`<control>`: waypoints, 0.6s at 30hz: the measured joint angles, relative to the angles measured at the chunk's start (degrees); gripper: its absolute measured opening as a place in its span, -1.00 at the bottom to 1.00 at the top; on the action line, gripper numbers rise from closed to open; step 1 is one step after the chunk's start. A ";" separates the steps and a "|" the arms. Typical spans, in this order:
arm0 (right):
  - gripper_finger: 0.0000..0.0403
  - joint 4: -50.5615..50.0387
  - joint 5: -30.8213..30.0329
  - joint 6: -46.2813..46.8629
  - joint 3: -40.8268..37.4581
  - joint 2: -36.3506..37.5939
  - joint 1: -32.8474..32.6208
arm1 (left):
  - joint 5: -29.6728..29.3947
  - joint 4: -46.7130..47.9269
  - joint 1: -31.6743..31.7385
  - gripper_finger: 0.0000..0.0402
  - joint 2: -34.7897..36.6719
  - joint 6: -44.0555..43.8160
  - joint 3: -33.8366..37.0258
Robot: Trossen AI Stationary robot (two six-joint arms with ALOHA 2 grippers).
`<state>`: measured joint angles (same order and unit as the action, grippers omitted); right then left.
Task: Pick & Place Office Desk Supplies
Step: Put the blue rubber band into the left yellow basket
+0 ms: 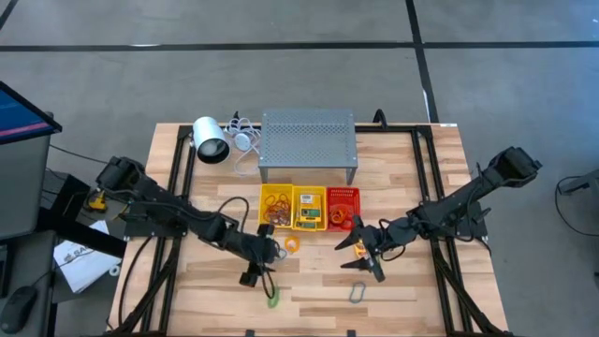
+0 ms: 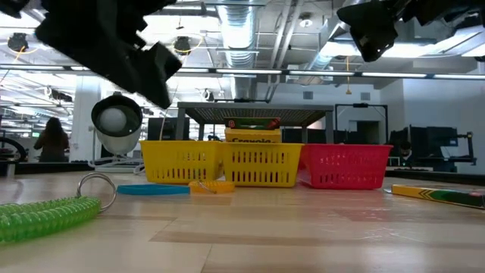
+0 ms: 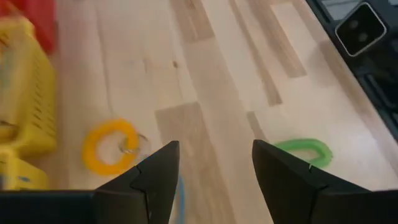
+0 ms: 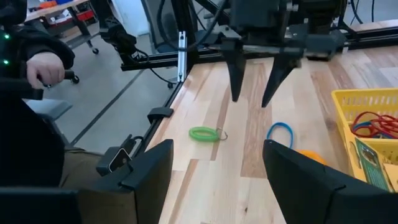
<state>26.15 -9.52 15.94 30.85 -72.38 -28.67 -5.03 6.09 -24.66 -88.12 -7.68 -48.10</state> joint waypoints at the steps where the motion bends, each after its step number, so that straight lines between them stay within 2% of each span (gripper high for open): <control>1: 0.21 0.01 0.00 -0.07 0.00 0.00 0.00 | 0.40 0.44 -0.11 0.00 -0.39 -0.82 0.00; 11: 0.21 -0.06 0.02 -2.44 0.00 0.00 -0.26 | 0.41 2.05 -0.09 0.00 -7.04 -5.63 0.00; 18: 0.21 -0.24 0.07 -2.43 0.00 0.00 -1.53 | 0.39 2.18 0.03 0.00 -9.18 -6.34 0.00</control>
<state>25.91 -9.45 13.51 30.85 -72.38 -30.20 -4.64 8.27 -24.63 -97.30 -14.02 -48.10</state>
